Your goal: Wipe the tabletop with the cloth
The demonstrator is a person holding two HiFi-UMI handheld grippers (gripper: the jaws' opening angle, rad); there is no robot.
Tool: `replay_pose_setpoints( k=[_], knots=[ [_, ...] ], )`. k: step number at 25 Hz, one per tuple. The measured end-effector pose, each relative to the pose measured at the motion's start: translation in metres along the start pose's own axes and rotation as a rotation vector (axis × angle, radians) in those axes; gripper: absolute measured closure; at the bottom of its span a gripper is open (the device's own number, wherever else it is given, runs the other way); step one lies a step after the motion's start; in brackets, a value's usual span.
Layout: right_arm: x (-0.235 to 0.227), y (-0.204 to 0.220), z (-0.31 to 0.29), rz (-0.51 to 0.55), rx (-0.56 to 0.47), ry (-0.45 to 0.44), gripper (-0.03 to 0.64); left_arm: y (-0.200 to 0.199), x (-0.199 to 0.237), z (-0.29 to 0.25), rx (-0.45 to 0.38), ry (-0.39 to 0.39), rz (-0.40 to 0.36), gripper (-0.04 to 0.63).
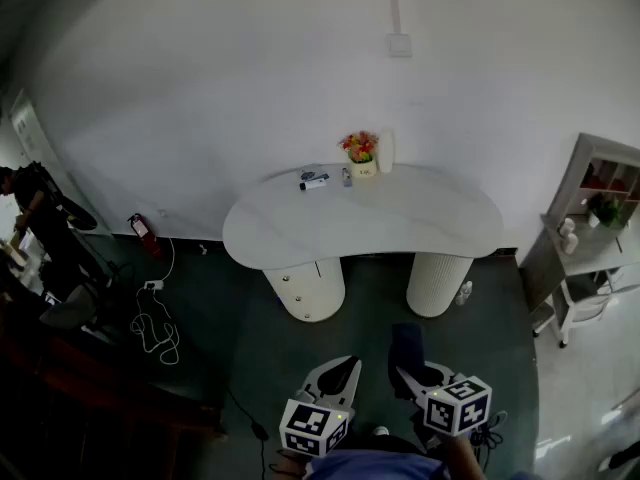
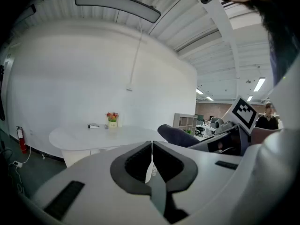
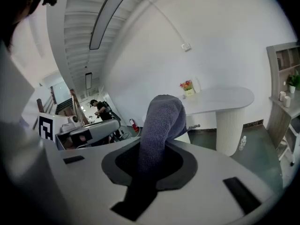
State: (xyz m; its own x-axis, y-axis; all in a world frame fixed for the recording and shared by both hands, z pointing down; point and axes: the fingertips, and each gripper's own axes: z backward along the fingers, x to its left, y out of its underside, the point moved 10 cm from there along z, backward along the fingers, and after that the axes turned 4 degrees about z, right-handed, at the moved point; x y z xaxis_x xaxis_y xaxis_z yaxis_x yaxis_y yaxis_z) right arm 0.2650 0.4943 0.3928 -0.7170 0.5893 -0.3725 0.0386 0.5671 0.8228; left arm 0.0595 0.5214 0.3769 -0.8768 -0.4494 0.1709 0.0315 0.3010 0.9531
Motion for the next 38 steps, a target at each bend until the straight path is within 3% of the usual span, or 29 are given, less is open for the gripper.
replay_pose_setpoints(
  k=[24, 38],
  knots=[
    [-0.035, -0.002, -0.005, -0.051, 0.017, -0.001, 0.545, -0.008, -0.010, -0.031, 0.050, 0.001, 0.002, 0.578],
    [-0.074, -0.039, -0.062, -0.081, 0.030, 0.034, 0.545, -0.022, 0.051, -0.086, 0.065, -0.016, 0.006, 0.578]
  ],
)
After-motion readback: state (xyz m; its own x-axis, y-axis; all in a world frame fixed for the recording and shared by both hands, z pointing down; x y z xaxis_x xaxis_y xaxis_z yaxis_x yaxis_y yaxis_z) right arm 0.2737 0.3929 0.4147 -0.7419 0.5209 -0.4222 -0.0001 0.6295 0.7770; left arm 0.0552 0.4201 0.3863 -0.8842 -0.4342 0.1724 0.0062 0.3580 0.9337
